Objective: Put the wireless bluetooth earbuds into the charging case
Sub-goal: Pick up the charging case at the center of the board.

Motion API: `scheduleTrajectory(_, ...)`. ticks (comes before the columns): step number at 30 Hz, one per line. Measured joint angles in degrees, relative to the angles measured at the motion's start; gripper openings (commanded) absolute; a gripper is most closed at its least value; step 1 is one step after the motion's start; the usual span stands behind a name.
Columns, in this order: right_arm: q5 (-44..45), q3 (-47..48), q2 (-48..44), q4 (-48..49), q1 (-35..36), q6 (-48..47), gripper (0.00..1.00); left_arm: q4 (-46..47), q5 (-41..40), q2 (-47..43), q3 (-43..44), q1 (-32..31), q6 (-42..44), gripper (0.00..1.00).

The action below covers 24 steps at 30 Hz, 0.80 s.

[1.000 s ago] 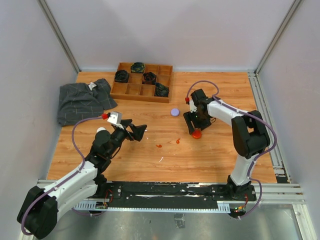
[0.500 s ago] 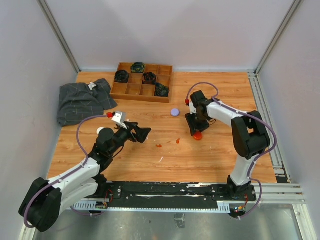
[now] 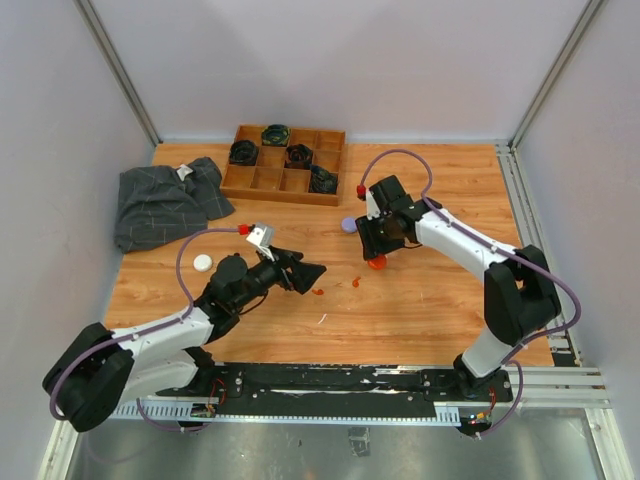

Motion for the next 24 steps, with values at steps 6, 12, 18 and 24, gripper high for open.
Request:
scheduleTrajectory(6,-0.39,0.48,-4.63,4.13,4.79,3.54,0.42,7.15,-0.15,5.99,0.02,-1.88,-4.57,0.99)
scheduleTrajectory(12,-1.03,0.74,-7.98,8.66,7.19,7.15,0.41,13.55,-0.59,11.78,0.15,-2.78,-9.11,0.99)
scheduleTrajectory(18,-1.81,0.79,-8.48,12.37,8.61,10.84,0.41,19.82,-1.05,16.24,0.63,-3.26,-12.70,0.88)
scheduleTrajectory(24,-2.27,0.79,-8.92,15.41,10.93,13.51,0.41,24.85,-1.99,20.17,1.31,-3.39,-14.25,0.74)
